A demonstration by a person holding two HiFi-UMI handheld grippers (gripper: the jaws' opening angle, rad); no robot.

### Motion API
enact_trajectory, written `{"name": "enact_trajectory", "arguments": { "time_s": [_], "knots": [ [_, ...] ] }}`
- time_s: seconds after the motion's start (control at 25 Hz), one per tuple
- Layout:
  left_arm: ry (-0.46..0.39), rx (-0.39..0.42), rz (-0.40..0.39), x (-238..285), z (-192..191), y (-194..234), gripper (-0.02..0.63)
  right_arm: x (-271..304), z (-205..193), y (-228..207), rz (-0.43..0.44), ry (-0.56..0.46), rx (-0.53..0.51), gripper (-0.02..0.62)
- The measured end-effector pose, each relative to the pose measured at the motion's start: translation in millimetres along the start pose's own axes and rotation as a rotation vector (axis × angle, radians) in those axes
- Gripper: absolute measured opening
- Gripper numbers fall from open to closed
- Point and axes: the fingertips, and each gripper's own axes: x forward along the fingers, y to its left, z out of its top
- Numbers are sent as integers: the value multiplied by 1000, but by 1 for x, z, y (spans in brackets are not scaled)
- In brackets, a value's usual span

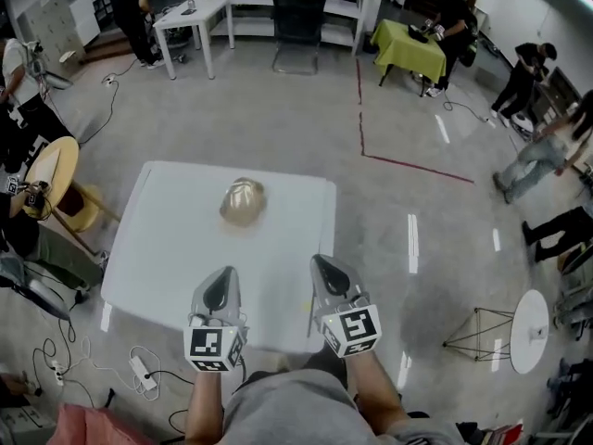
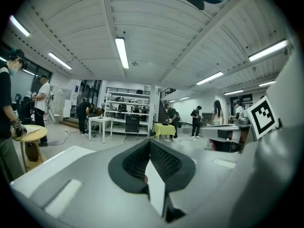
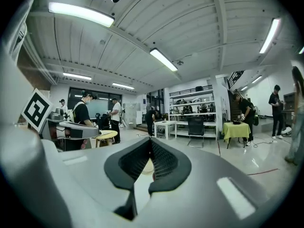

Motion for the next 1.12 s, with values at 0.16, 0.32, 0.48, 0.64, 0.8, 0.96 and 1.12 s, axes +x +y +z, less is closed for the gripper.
{"name": "enact_trajectory", "arguments": {
  "time_s": [0.16, 0.32, 0.48, 0.64, 0.8, 0.96, 1.12],
  "knots": [
    [4, -29, 80, 11, 0, 12, 12, 24, 0, -7, 69, 21, -4, 4],
    [19, -51, 160, 23, -3, 18, 12, 53, -6, -17, 153, 62, -2, 5],
    [37, -76, 224, 35, -12, 30, 11, 82, -15, -17, 226, 98, -3, 3],
    [61, -113, 269, 52, -27, 37, 12, 110, -34, -21, 286, 156, 0, 5],
    [92, -136, 306, 67, -44, 47, 12, 139, -54, -23, 333, 212, 34, 3],
    [115, -154, 337, 81, -62, 60, 12, 165, -77, -25, 364, 262, 52, 5],
    [134, -179, 371, 93, -77, 72, 12, 188, -96, -26, 398, 304, 60, 3]
  ]
}}
